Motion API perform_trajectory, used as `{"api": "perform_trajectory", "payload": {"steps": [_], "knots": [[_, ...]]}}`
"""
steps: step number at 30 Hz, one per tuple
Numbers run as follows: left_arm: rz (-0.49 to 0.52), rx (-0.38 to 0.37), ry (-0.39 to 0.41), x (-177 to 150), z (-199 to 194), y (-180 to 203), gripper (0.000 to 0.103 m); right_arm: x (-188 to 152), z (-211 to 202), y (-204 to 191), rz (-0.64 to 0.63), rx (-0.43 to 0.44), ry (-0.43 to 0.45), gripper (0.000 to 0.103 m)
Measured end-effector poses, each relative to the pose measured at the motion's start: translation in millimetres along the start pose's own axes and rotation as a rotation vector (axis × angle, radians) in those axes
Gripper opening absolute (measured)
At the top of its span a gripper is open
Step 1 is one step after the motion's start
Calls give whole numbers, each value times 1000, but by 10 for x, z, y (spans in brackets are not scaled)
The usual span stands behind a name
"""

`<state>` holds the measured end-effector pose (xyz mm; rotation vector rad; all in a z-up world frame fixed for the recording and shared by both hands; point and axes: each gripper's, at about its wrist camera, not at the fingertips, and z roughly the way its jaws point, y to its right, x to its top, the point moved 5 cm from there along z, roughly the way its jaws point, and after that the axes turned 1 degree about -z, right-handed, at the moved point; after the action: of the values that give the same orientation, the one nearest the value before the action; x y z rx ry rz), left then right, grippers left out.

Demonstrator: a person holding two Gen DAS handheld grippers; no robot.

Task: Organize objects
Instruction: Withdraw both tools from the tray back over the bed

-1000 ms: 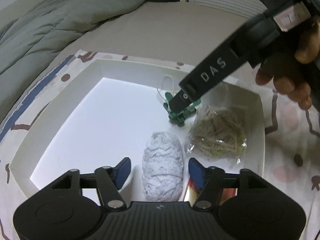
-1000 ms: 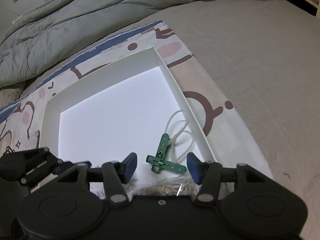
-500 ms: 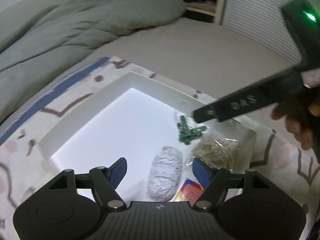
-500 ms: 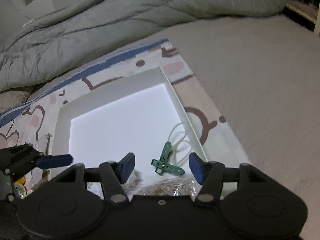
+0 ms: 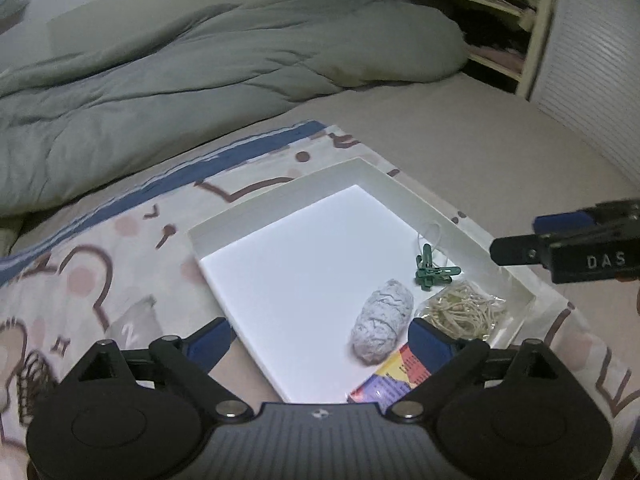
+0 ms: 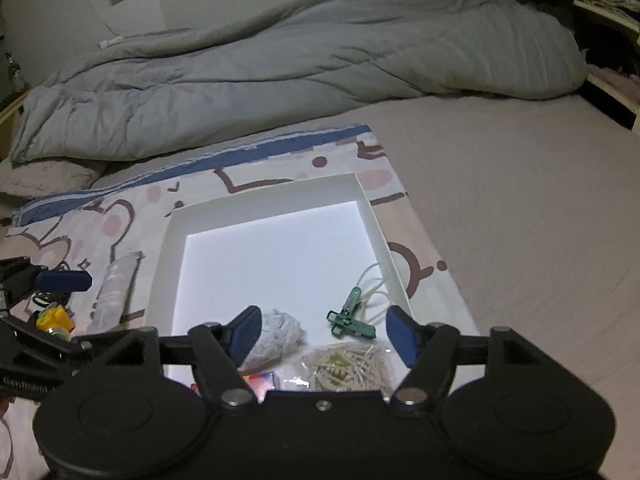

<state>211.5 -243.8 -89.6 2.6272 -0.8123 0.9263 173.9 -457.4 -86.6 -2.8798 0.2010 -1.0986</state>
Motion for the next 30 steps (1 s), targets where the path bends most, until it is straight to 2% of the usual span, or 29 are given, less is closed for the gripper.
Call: {"api": "perform_trajectory", "payload": {"steps": [2,7,9,15,20,30], "knots": [[-19,9,1,-35,-87,-6,95,-12,-88,-11,-3,-13,12,80],[-55,41,26,-122,-346,-8,101,-75,-249,-76,-34,-8,31,84],[-70,54,49,-150,-448,-11,103,-112,-314,-110,-44,-6,41,89],[-99,68,60,-314,-613,13,103,-246,-486,-197,-53,-13,55,100],[-142,70,29,-475,-614,-12,103,-358,-576,-241,-47,-18,61,103],[-182,69,35,-612,-610,-166,103,-556,-583,-174,-27,-55,32,103]]}}
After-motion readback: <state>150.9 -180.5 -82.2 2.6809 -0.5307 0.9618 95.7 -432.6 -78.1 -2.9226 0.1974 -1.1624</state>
